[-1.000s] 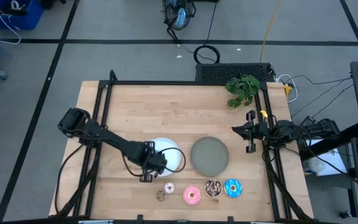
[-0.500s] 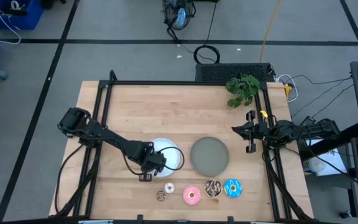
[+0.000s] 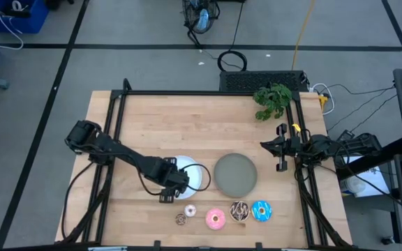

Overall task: Pick & Place donuts
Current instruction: Put the small orange donut on the white plate, then put the small white donut on the white plate

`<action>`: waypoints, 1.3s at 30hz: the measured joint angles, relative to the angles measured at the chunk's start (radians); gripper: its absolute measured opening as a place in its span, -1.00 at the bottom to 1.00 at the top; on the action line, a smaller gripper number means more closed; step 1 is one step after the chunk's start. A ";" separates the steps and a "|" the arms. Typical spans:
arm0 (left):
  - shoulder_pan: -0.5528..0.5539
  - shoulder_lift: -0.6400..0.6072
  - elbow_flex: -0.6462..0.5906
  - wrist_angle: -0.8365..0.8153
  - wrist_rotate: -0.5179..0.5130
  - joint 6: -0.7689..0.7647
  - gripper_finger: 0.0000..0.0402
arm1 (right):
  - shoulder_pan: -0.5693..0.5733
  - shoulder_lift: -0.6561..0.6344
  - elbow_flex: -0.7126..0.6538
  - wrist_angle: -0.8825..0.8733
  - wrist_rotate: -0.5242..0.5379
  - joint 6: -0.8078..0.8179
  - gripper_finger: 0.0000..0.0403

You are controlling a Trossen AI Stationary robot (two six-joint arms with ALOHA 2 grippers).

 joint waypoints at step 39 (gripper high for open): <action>-0.090 0.009 0.284 -0.134 -0.100 0.077 -0.92 | 0.000 0.000 0.000 0.000 0.000 -0.001 -1.00</action>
